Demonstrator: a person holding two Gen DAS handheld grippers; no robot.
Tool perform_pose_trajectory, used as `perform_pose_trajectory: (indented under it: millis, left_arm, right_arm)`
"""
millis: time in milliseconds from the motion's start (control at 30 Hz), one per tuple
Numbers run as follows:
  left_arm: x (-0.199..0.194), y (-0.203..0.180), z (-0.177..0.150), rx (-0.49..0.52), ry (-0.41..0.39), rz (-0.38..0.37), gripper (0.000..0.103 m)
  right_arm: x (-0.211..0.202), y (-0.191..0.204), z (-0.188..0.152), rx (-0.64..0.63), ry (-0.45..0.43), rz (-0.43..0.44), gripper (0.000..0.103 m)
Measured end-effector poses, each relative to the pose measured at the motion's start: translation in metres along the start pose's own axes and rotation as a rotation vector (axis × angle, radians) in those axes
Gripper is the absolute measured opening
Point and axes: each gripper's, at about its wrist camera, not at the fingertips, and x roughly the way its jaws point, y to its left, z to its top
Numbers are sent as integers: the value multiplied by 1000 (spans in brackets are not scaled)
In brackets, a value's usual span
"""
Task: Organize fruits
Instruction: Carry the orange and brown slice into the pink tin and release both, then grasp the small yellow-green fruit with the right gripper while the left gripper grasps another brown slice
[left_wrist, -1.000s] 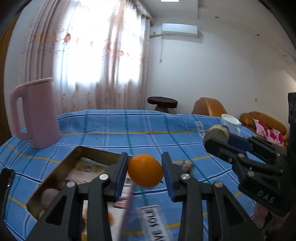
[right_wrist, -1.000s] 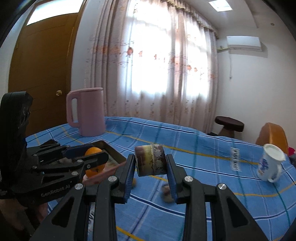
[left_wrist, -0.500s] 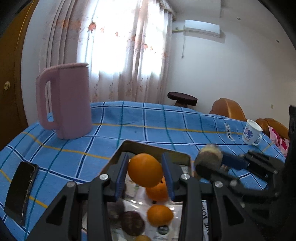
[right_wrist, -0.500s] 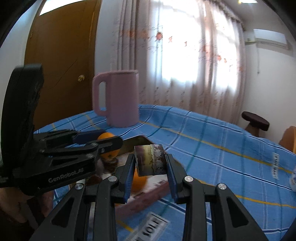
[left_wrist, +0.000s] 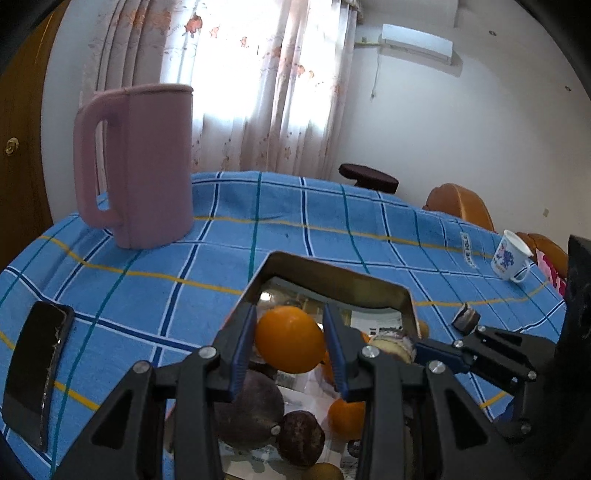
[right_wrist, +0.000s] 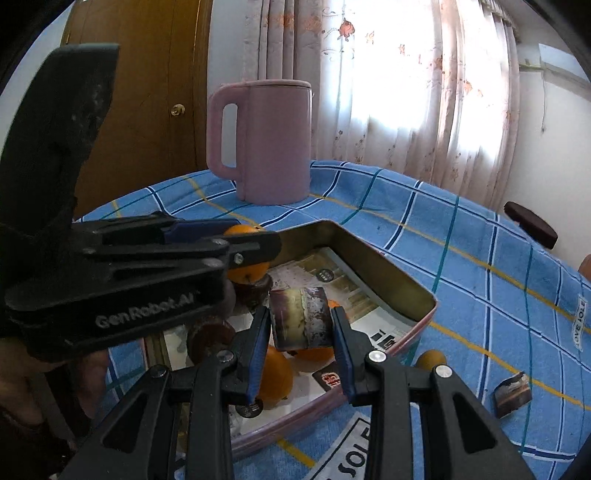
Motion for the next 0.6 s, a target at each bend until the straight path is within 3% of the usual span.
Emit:
perform_pose_trajectory:
  millis: [67, 133, 233, 333, 467, 600]
  left_arm:
    - [0, 1, -1, -4, -1, 12, 41]
    - [-3, 1, 0, -11, -13, 10, 58]
    - [-12, 0, 1, -22, -55, 23, 78]
    - [-18, -5, 1, -20, -80, 22, 89]
    - [-17, -13, 1, -22, -95, 37, 95]
    - [-15, -21, 3, -11, -90, 45, 98]
  right_arm:
    - [0, -1, 0, 13, 5, 18, 41]
    - [-8, -3, -1, 15, -16, 16, 56]
    - [-27, -13, -3, 15, -47, -15, 56]
    - [-46, -35, -7, 30, -70, -71, 56]
    - [-55, -70, -14, 61, -35, -194, 56]
    - [-39, -89, -18, 78, 30, -223, 56]
